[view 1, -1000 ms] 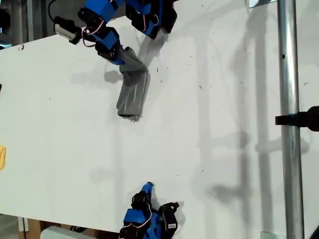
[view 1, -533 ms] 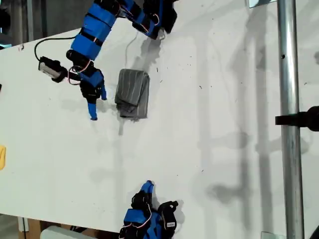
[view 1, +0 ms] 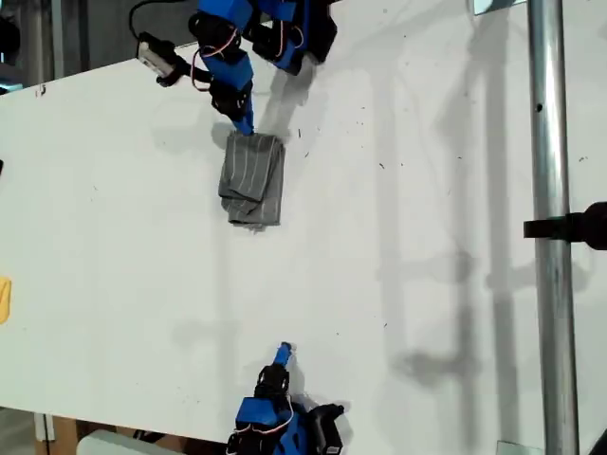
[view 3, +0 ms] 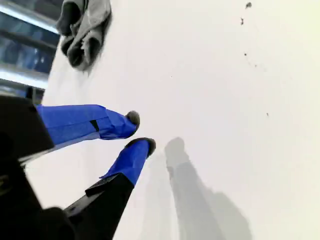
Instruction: Grasp corners of a towel and fold twice.
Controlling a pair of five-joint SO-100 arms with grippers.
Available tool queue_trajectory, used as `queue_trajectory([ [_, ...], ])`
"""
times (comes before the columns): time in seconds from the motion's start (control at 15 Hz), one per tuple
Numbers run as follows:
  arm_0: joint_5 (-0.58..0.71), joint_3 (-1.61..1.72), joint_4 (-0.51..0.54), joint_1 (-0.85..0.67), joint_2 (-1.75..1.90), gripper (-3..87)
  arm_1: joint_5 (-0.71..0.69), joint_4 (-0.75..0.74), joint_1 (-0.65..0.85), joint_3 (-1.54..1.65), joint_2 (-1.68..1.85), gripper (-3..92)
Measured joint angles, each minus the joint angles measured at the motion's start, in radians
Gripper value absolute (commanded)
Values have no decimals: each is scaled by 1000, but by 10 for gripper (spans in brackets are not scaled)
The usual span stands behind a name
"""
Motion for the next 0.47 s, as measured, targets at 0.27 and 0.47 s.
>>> queue_trajectory([
  [0.27, 49, 0, 2, -2, 0, 54, 222, 135, -138, 267, 351, 80],
  [0.47, 49, 6, 2, -2, 0, 54, 360, 161, -215, 290, 422, 83],
])
